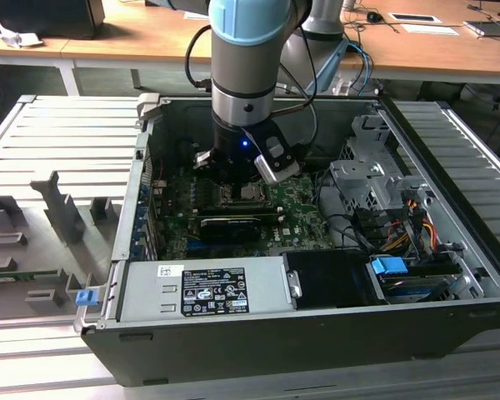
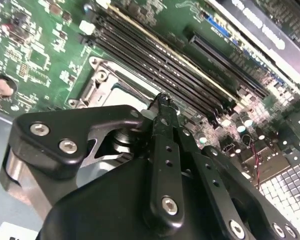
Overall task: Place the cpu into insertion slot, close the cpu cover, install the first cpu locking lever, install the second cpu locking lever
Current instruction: 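Install the second cpu locking lever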
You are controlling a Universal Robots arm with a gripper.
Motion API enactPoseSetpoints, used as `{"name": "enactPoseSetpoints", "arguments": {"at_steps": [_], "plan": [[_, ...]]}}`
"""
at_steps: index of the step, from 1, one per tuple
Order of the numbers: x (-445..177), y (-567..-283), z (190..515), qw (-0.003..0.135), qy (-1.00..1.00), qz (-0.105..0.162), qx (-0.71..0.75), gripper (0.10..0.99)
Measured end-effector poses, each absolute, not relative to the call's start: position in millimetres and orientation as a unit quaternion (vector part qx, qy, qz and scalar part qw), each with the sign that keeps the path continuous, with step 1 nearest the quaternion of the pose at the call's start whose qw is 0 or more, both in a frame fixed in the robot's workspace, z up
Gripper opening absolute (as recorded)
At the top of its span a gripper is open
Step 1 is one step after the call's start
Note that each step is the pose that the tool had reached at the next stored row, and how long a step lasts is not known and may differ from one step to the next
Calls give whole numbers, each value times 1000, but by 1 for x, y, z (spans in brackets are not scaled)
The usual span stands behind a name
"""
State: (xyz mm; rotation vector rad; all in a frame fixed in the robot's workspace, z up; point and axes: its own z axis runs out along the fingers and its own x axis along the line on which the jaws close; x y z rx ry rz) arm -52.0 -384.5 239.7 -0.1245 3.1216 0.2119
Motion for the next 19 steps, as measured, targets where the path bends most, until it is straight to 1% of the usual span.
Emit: {"name": "enactPoseSetpoints", "arguments": {"at_steps": [4, 10, 14, 16, 19], "plan": [[-57, -385, 236, 6, 996, 75, -39, 106], [-63, -385, 221, 5, 996, 77, -39, 106], [-65, -385, 219, 7, 995, 91, -34, 106], [-65, -387, 218, 7, 994, 102, -34, 106], [-66, -391, 217, 7, 994, 107, -34, 106]]}}
